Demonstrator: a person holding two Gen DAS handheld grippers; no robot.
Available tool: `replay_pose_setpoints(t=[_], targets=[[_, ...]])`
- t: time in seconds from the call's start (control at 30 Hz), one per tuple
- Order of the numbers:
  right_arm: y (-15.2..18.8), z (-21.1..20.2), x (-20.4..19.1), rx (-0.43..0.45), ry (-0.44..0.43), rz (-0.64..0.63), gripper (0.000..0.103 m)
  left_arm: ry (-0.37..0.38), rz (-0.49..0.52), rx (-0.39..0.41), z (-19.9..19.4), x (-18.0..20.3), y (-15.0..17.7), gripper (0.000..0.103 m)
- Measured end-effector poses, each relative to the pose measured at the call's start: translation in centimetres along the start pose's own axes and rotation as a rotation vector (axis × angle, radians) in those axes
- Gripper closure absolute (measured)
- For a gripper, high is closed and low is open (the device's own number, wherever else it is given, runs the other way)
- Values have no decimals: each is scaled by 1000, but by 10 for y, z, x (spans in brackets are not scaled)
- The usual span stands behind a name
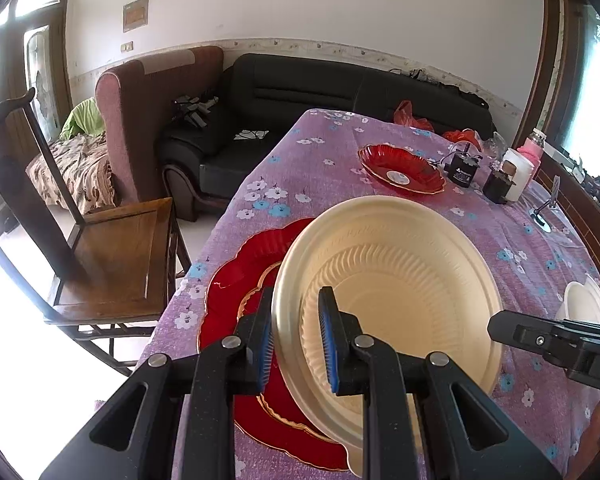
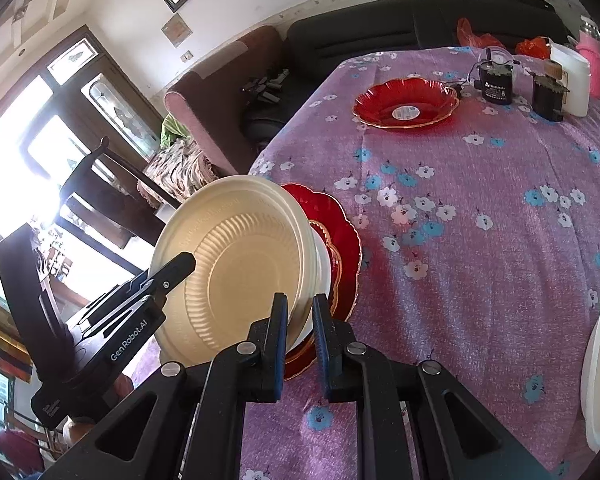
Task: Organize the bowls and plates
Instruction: 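Carry the beige bowl with both grippers over the red plate stack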
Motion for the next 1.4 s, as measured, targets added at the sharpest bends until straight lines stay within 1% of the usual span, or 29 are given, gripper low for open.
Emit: replay_pose_setpoints(t=[0.33,0.43,0.77,1.07,1.4], targets=[[0,9,3,-16,-8,16,88,-3,0,-5,1,-1,2,84],[-1,9,4,-18,-10,18,88,-14,3,-1,1,-2,3,84],[2,7,0,-3,3,11,88,-44,12,14,4,-4,6,84],[3,5,0,-4,1,11,88,-49,8,20,0,-4,6,84],[4,-3,4,14,-7,16,88,-66,7,36,-8,-2,3,78]])
Point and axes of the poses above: each gripper's, at about its wrist camera, not at the fingertips, and z roughly the way its jaws point, x to its right, y to its underside, the point moved 2 cm from there along z, roughly the way its jaws point, and after that the axes turned 11 degrees about y, right-handed, at the moved point
